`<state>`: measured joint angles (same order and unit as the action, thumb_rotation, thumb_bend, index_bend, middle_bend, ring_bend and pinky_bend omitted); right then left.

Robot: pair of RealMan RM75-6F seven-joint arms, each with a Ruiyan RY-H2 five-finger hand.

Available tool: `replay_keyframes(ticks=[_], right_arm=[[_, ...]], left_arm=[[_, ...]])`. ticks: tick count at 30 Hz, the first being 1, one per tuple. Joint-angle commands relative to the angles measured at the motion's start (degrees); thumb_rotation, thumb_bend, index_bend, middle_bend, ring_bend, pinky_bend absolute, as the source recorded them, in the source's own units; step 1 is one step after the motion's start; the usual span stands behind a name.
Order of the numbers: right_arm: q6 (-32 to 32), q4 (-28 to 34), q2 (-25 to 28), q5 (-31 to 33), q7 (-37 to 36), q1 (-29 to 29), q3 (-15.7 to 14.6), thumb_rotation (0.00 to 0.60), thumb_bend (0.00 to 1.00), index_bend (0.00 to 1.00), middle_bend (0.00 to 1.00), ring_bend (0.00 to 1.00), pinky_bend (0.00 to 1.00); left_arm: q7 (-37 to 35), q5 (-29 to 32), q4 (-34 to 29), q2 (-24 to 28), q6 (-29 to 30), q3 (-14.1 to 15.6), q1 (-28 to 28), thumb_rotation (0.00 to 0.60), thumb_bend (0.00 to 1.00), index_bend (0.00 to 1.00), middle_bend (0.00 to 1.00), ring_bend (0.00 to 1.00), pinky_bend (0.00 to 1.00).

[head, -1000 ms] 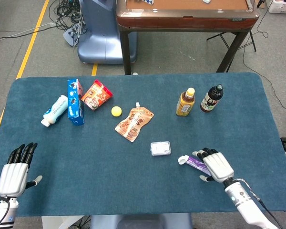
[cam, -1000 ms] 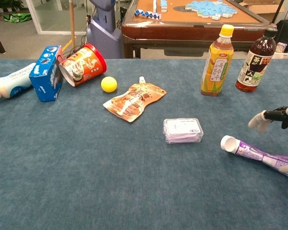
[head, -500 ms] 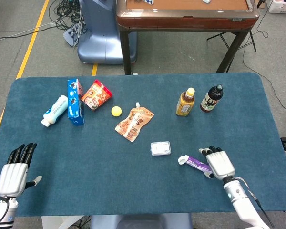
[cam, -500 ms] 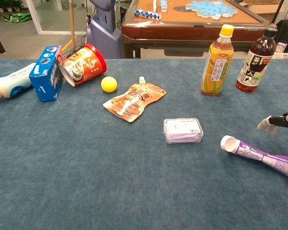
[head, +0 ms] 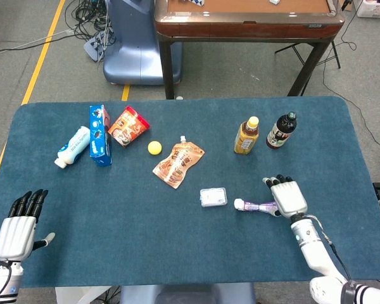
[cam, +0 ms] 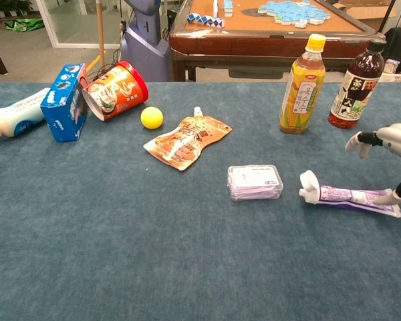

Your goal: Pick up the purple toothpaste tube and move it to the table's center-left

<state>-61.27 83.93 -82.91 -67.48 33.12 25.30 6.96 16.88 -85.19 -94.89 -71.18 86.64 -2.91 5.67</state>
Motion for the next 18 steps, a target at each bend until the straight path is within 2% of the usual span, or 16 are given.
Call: replay_keyframes(ticks=[1,5,11,14,18], right_arm=[[-0.38,0.02,0.26,0.55,0.4,0.49,0.52,0.6,0.04,0.22,0.3,0.2,0.28],[-0.84,3.3,2.12,-0.71,-2.41,-0.11,-0.18,0.6,0.04,0.22,0.31,0.2,0.28],[-1.38,7.55,5.05,-6.17,-7.04,-1.66,-4.03,0.6,0.04,0.22,0.34,0.21,0.28],[-2.42,7.04,4.98,-9.09,-7.56,-2.13,-5.54,0.6,0.08,0.22,0.35,0.22,0.28],[-2.29,4.7,3.25,-10.23,-7.15,-1.63,-5.76,0.6,0.17,0.26,0.37,0.23,0.28]], left_arm=[[0.1,0.01,-0.08,0.03,0.09,0.0,-0.06,0.6,0.0,0.0,0.07,0.06,0.08],[0.34,-0.08,-0.44,0.2,0.45,0.09,-0.28,0.6,0.0,0.0,0.07,0.06,0.08],[0.65,-0.38,-1.04,0.51,0.87,0.15,-0.48,0.6,0.0,0.0,0.07,0.06,0.08],[0.74,-0.43,-1.09,0.45,0.81,0.11,-0.41,0.6,0.0,0.0,0.07,0.06,0.08],[0.63,-0.8,-1.08,0.31,0.54,0.2,-0.19,0.6,0.0,0.0,0.07,0.06,0.08]])
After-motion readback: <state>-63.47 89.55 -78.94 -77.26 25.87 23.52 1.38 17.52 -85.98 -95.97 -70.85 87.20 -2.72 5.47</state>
